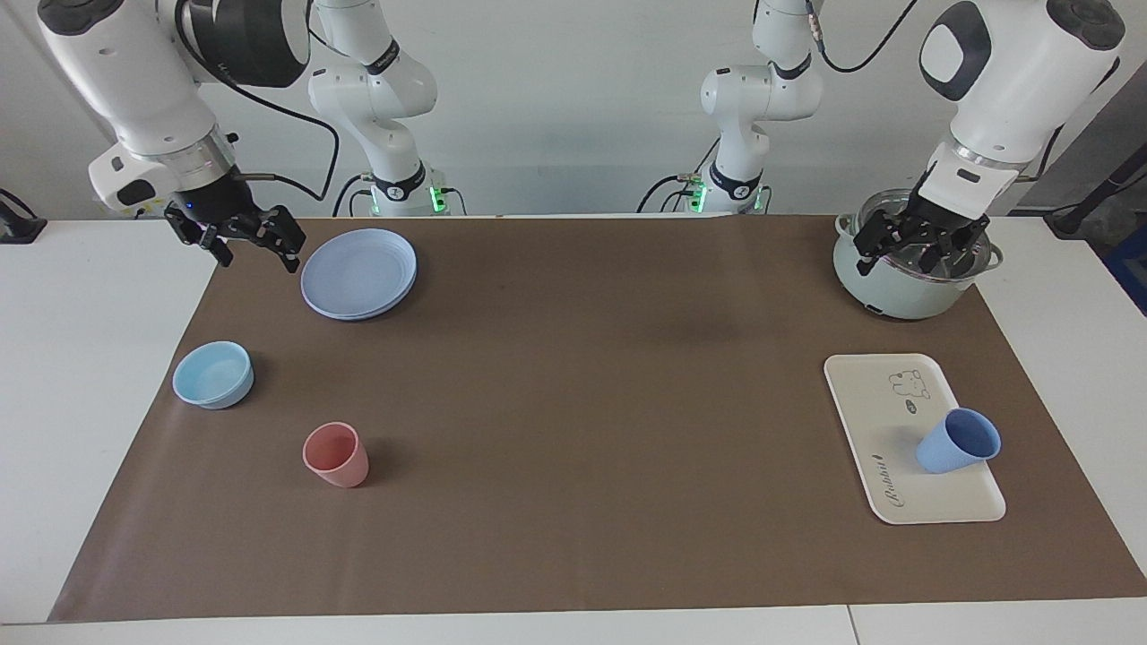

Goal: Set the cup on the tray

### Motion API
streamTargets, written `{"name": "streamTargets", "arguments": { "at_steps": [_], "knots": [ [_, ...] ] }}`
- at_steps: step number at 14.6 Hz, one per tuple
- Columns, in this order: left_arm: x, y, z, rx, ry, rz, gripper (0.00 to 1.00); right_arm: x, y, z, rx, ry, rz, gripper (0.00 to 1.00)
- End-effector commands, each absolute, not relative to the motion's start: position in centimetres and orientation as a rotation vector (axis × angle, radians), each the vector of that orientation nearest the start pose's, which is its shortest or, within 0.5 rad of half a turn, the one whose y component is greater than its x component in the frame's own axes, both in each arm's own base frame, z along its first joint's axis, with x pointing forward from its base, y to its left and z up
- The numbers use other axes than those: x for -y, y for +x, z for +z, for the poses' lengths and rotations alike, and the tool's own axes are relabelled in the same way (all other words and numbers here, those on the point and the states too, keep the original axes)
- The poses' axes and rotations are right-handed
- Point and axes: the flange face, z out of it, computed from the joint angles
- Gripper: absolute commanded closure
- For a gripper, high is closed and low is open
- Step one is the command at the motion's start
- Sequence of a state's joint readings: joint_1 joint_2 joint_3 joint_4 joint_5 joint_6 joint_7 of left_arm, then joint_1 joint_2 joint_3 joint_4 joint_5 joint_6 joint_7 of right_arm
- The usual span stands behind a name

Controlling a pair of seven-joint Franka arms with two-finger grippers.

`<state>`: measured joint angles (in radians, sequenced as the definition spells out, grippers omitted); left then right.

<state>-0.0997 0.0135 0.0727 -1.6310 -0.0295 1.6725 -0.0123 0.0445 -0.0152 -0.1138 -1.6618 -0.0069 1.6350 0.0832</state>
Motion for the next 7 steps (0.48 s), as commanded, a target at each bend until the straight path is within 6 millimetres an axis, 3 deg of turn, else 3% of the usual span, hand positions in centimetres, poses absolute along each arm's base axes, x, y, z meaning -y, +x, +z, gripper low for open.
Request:
{"name": "streamTargets", "arguments": {
  "at_steps": [1,7],
  "knots": [
    [1.66,55.84,59.69,-0.035,-3.184,-0.038,0.00,4.00,54.12,61.04,-0.210,-3.150,0.056,0.00],
    [1.66,55.86,59.64,-0.035,-3.184,-0.041,0.00,3.94,53.45,61.97,-0.189,-3.160,0.049,0.00]
  ]
}}
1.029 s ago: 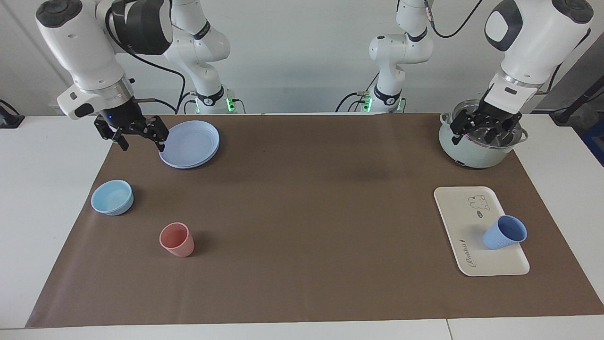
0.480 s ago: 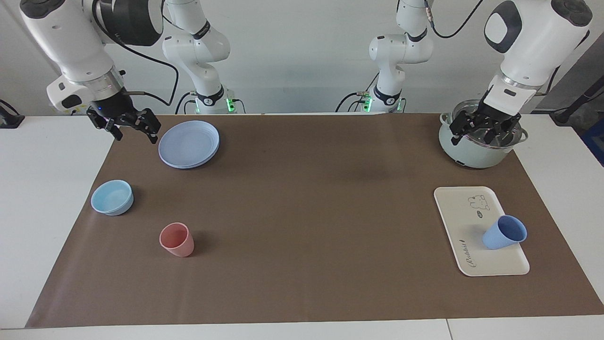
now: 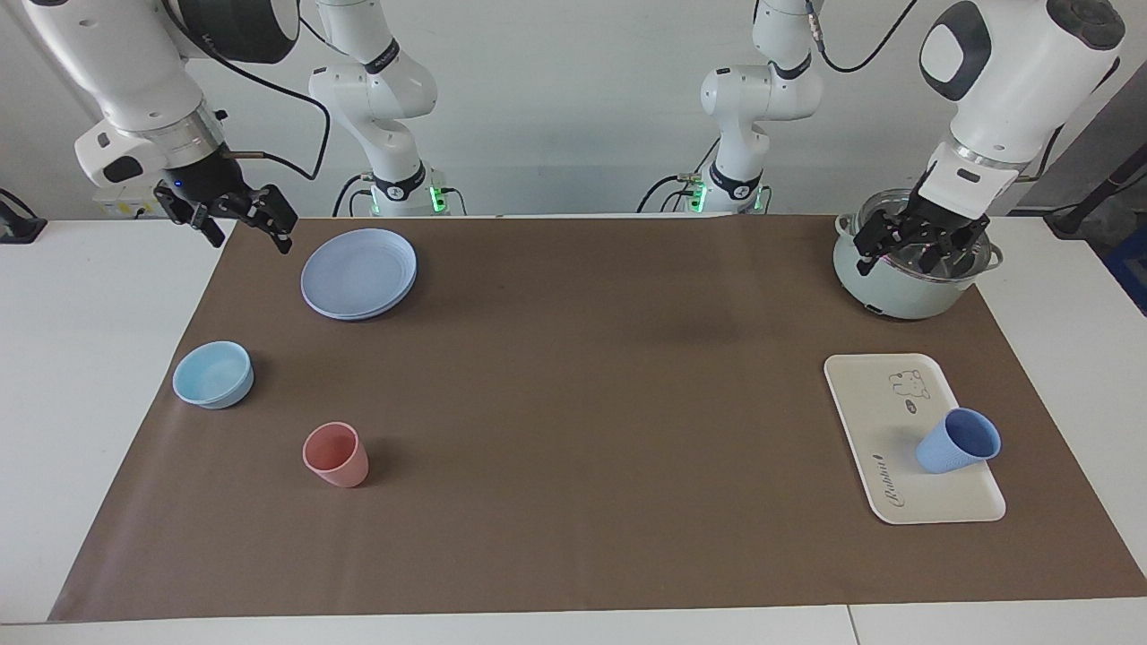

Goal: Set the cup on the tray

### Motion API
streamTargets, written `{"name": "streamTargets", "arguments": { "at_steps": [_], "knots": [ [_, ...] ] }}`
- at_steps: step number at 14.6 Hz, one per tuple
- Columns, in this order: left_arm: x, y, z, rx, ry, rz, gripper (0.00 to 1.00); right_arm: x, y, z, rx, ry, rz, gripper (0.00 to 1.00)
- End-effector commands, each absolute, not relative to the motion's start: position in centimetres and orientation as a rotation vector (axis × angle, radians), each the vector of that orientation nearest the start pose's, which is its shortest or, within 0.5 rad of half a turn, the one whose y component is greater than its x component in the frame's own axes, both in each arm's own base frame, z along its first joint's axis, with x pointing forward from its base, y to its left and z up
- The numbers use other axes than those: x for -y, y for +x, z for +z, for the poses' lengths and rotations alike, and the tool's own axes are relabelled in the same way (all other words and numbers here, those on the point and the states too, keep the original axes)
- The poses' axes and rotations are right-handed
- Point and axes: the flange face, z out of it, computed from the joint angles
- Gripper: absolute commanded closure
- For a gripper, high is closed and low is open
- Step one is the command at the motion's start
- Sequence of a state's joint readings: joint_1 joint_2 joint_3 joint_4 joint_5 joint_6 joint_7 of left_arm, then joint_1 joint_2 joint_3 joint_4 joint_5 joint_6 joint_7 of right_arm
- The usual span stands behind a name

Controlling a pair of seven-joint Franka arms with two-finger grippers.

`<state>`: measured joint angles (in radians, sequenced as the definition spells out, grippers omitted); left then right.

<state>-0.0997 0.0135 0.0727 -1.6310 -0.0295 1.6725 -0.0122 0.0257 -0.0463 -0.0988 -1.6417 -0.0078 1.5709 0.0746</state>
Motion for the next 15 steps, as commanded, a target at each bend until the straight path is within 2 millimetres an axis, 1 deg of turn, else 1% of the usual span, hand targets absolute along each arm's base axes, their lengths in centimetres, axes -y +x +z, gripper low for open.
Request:
{"name": "streamTargets", "arguments": {
  "at_steps": [1,3,4,6,8,10,12,15],
  "knots": [
    [1.7,55.9,59.7,-0.035,-3.184,-0.043,0.00,3.9,53.4,62.0,-0.189,-3.160,0.049,0.00],
    [1.7,55.9,59.6,-0.035,-3.184,-0.041,0.00,3.7,53.4,62.1,-0.180,-3.163,0.047,0.00],
    [1.7,55.9,59.6,-0.035,-3.184,-0.041,0.00,3.5,53.3,62.0,-0.171,-3.168,0.073,0.00],
    [1.7,55.9,59.6,-0.035,-3.184,-0.043,0.00,2.9,53.4,63.2,-0.147,-3.175,0.076,0.00],
    [1.7,55.9,59.6,-0.035,-3.184,-0.048,0.00,2.6,53.5,63.1,-0.118,-3.201,0.081,0.00],
    [1.7,55.9,59.5,-0.035,-3.184,-0.046,0.00,1.4,53.5,63.0,-0.087,-3.193,0.087,0.00],
    [1.7,55.9,59.5,-0.035,-3.184,-0.046,0.00,2.0,53.4,62.9,-0.106,-3.184,0.090,0.00],
    [1.7,55.9,59.5,-0.035,-3.184,-0.046,0.00,2.1,53.3,62.8,-0.128,-3.142,0.104,0.00]
  ]
}}
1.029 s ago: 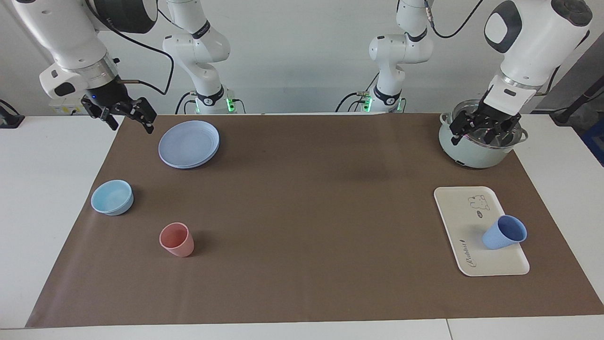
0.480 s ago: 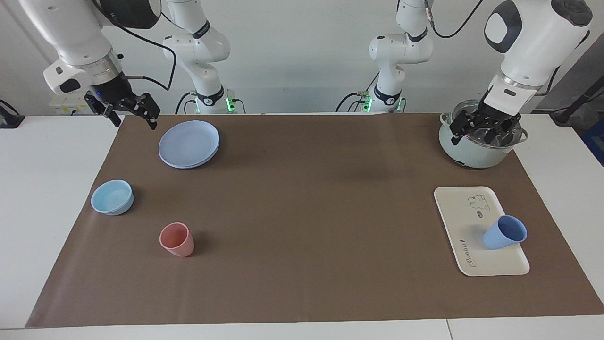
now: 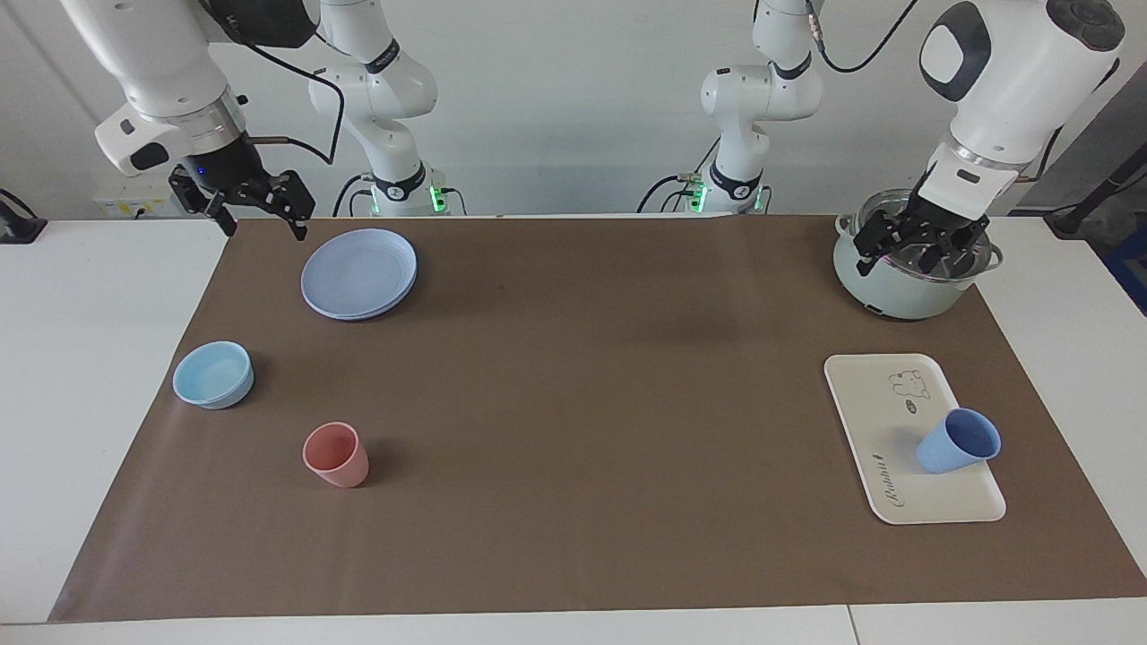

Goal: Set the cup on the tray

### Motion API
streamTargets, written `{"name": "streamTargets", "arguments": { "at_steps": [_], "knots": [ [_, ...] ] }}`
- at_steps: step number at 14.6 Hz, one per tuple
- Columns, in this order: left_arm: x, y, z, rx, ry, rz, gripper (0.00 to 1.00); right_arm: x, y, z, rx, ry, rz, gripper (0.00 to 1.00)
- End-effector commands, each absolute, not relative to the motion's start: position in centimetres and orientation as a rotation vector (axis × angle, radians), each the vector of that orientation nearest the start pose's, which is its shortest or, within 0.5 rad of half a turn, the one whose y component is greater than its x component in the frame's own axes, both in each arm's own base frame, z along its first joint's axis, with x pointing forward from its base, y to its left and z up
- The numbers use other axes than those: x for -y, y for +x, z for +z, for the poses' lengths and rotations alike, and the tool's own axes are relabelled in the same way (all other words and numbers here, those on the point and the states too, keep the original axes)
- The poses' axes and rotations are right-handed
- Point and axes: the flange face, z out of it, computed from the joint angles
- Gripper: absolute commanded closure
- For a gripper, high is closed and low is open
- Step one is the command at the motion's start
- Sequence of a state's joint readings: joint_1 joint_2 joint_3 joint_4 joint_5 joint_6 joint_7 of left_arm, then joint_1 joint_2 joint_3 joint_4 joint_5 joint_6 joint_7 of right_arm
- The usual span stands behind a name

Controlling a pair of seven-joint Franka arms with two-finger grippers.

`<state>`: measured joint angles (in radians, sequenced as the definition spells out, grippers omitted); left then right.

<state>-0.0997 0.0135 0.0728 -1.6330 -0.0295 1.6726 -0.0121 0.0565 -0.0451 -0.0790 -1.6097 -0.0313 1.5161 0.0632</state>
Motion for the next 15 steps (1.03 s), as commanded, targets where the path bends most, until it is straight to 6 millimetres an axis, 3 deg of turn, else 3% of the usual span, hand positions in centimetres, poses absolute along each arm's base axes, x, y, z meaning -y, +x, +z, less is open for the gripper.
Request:
{"name": "streamTargets", "arguments": {
  "at_steps": [1,15],
  "knots": [
    [1.66,55.92,59.43,-0.035,-3.184,-0.046,0.00,2.14,53.24,62.79,-0.130,-3.142,0.104,0.00],
    [1.85,55.93,59.71,-0.039,-3.176,-0.045,0.00,2.46,53.16,62.42,-0.140,-3.139,0.094,0.00]
  ]
}}
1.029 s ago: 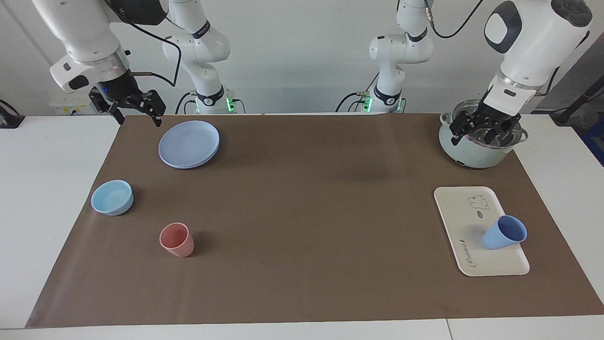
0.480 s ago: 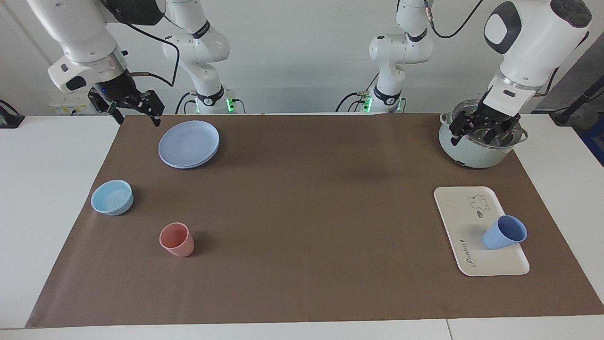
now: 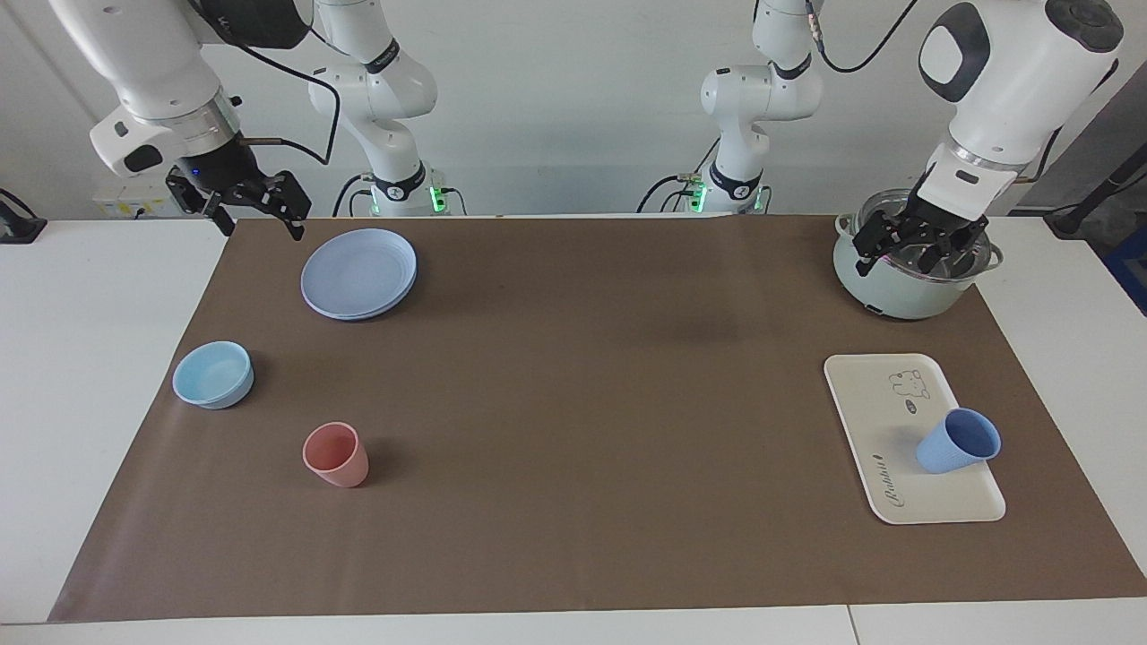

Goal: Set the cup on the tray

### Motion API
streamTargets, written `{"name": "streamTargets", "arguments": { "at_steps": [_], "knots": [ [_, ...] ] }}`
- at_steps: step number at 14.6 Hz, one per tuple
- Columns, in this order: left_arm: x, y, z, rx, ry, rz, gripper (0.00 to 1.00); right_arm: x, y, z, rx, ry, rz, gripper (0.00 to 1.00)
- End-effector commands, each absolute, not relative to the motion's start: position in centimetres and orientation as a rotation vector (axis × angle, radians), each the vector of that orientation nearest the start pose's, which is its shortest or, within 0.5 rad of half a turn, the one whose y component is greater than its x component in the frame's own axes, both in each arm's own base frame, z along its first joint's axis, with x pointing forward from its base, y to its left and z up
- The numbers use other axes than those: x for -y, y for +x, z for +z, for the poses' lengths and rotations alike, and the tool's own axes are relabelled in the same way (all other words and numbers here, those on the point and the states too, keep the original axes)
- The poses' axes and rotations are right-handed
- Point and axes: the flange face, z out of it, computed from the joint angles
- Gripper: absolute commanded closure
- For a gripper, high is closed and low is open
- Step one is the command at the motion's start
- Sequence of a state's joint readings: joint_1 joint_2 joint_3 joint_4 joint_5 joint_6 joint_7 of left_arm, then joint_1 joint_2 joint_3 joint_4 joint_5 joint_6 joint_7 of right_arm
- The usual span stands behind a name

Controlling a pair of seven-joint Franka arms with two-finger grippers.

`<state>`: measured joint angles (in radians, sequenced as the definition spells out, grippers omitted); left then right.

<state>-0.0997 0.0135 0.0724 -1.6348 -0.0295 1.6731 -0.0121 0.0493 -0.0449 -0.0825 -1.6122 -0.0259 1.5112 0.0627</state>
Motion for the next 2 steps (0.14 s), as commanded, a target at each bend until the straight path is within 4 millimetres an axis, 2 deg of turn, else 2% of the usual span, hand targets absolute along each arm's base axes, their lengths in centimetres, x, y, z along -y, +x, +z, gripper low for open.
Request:
{"name": "streamTargets", "arguments": {
  "at_steps": [1,2],
  "knots": [
    [1.85,55.93,59.72,-0.036,-3.176,-0.045,0.00,2.48,53.16,62.49,-0.140,-3.141,0.092,0.00],
    [1.85,55.93,59.66,-0.039,-3.176,-0.045,0.00,2.40,53.16,62.42,-0.133,-3.141,0.094,0.00]
  ]
}}
